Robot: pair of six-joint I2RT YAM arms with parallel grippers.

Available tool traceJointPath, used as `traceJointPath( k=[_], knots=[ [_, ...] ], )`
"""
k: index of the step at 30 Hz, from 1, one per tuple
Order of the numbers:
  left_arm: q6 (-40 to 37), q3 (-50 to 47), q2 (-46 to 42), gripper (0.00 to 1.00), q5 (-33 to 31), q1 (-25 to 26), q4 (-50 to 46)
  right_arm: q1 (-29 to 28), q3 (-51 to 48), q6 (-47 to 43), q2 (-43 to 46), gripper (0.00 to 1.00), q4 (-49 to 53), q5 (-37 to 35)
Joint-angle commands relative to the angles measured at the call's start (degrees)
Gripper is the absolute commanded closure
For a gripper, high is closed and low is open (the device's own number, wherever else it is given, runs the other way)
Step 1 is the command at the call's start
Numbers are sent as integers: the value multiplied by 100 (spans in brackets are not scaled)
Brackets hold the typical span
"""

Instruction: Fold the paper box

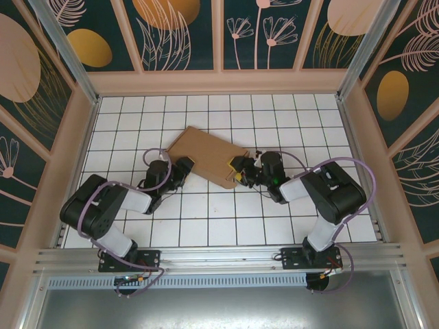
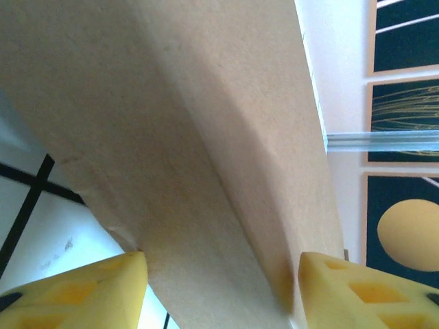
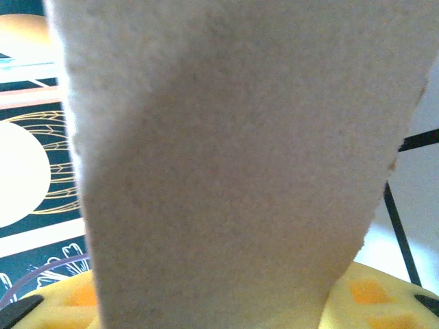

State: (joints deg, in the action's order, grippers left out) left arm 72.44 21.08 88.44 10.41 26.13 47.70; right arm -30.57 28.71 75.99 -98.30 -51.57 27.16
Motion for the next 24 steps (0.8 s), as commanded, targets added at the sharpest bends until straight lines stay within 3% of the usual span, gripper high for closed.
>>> traceJointPath(
  k=[1, 8, 12, 14, 19, 24],
  knots=[
    [-1386, 516, -1090, 37, -548, 59, -1614, 170, -6, 16, 337, 61, 198, 675],
    [-3182, 1286, -2649, 36, -837, 59, -4201, 675, 12, -53, 561, 60, 771, 880],
    [-4816, 1966, -2701, 37, -475, 226, -5014, 812, 21, -22, 497, 59, 669, 1180],
    [-5624, 2326, -2491, 38, -916, 608, -5362, 887, -9, -8, 518, 59, 656, 1309],
    [-8050, 2540, -1473, 32, -2516, 2014, -5492, 1055, -48, -85, 666, 57, 702, 1641],
    [-9809, 2336, -1110, 27, -2075, 2091, -4811, 1166, -31, -189, 807, 55, 820, 1917]
  ],
)
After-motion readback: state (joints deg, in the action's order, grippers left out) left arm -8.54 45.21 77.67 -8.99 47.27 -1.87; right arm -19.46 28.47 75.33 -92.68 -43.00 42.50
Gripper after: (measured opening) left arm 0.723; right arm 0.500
